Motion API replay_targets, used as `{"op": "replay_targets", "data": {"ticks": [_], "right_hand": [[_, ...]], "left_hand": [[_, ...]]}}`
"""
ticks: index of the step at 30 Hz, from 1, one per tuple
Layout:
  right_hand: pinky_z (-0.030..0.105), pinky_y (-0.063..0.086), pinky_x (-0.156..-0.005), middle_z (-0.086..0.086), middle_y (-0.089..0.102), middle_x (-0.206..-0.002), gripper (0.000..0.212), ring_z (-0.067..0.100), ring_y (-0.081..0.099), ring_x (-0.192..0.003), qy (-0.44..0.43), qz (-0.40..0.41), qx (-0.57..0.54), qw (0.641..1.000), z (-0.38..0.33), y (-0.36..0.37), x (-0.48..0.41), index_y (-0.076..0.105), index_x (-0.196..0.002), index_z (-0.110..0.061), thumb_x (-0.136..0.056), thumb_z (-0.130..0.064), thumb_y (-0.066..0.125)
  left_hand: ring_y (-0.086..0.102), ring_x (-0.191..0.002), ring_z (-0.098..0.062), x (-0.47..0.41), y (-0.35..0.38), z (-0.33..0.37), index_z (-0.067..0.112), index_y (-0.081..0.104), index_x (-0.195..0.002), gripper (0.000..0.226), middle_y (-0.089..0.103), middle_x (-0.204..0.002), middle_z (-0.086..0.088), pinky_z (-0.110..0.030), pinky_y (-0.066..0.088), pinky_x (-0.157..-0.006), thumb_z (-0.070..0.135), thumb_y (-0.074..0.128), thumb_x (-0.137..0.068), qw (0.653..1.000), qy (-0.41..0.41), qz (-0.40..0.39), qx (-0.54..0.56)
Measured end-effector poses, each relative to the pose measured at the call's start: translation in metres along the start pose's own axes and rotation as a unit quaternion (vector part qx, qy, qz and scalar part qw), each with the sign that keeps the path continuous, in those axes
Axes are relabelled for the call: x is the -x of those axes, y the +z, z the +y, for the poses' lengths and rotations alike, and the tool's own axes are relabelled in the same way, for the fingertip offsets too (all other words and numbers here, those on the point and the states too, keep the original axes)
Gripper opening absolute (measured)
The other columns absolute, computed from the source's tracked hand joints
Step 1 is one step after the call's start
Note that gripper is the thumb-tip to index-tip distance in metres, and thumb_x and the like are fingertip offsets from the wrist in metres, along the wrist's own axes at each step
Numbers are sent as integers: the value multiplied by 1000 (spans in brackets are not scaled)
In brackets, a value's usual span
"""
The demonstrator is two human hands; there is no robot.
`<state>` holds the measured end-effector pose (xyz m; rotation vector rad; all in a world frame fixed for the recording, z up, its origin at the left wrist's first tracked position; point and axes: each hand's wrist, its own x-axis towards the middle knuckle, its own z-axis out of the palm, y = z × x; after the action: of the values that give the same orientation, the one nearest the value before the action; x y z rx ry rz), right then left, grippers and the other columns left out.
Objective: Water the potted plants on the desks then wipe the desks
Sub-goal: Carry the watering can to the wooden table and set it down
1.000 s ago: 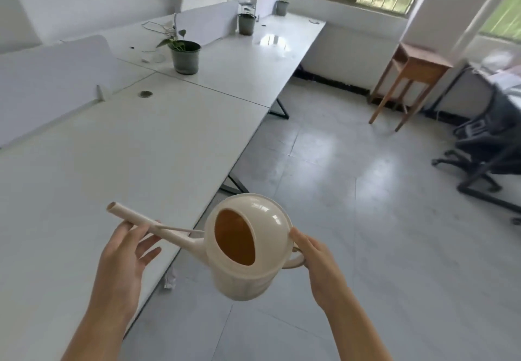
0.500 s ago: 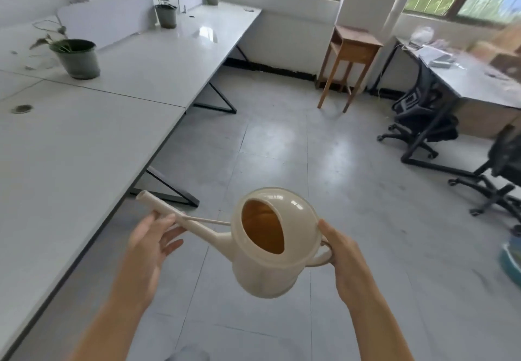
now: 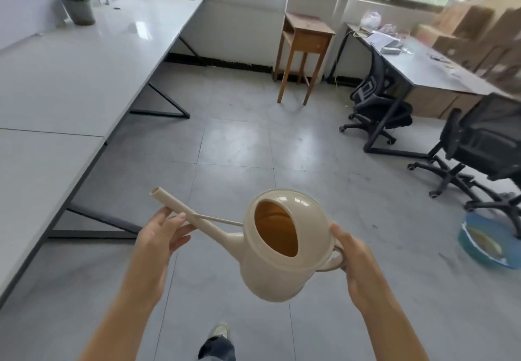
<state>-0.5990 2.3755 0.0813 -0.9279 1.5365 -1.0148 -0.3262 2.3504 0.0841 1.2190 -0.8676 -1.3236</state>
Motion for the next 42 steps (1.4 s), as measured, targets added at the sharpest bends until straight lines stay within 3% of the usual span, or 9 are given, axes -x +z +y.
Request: {"op": "replay_targets", "data": {"ticks": [6, 13, 19, 22, 28, 33, 37, 40, 42], "right_hand": [[54, 32, -107, 4, 72, -86, 61, 30, 60, -104, -8, 71, -28, 997, -34, -16, -84, 76, -77, -18, -48, -71, 63], [53, 36, -103, 11, 69, -93, 56, 34, 58, -105, -1, 95, -60, 994, -58, -64, -183, 73, -78, -12, -59, -62, 57], [24, 46, -73, 15, 67, -109, 60, 27, 56, -110, 5, 67, -79, 995, -79, -122, -275, 64, -93, 7, -70, -48, 57], [11, 48, -50, 17, 64, -111, 55, 27, 56, -109, 1, 55, -75, 996, -102, -146, -318, 69, -93, 0, -68, -46, 52], [6, 46, -46, 19, 63, -114, 42, 28, 54, -112, 17, 37, -71, 997, -134, -182, -406, 68, -97, 0, -86, -38, 54], [12, 49, -51, 20, 65, -110, 50, 28, 56, -110, 10, 43, -70, 997, -152, -193, -497, 69, -93, 1, -76, -44, 57], [24, 51, -71, 16, 68, -104, 61, 28, 57, -108, 26, 75, -53, 995, -169, -193, -563, 69, -88, -1, -64, -56, 57], [48, 41, -100, 3, 68, -79, 50, 31, 57, -99, 31, 104, -44, 993, -189, -193, -610, 70, -66, -16, -56, -63, 58], [53, 35, -104, -9, 66, -63, 46, 28, 57, -93, 16, 114, -35, 993, -205, -193, -644, 69, -59, -19, -55, -63, 56]], "left_hand": [[66, -93, -16, -105, 55, 17, 22, 60, -99, 48, 69, -94, 2, -31, 46, -82, 43, 59, -55, 998, 0, -55, -13], [64, -92, -19, -205, 139, 13, 20, 58, -96, 23, 67, -96, -1, -32, 45, -81, 27, 50, -75, 998, -11, -60, -21], [62, -87, -23, -277, 224, -3, 13, 57, -83, 19, 62, -89, -4, -31, 45, -77, 14, 40, -93, 999, -28, 12, -43], [61, -84, -21, -310, 264, -1, 12, 55, -79, 17, 61, -85, -4, -30, 45, -75, 14, 44, -92, 998, -39, 31, -41], [61, -83, -20, -380, 322, 6, 13, 56, -78, 19, 61, -83, -3, -29, 44, -74, 14, 43, -92, 997, -45, 48, -33], [61, -87, -21, -460, 352, 3, 12, 57, -80, 21, 62, -89, -6, -30, 45, -77, 14, 42, -93, 998, -46, 45, -23], [61, -88, -21, -534, 374, 13, 14, 57, -79, 23, 62, -89, -4, -30, 44, -76, 15, 40, -94, 998, -52, 25, -20], [62, -91, -21, -592, 393, 25, 14, 58, -81, 21, 63, -94, -7, -30, 44, -78, 15, 41, -94, 998, -54, 13, -17], [62, -92, -21, -629, 405, 36, 14, 59, -84, 15, 64, -98, -8, -30, 45, -80, 18, 46, -91, 999, -50, -3, -17]]}}
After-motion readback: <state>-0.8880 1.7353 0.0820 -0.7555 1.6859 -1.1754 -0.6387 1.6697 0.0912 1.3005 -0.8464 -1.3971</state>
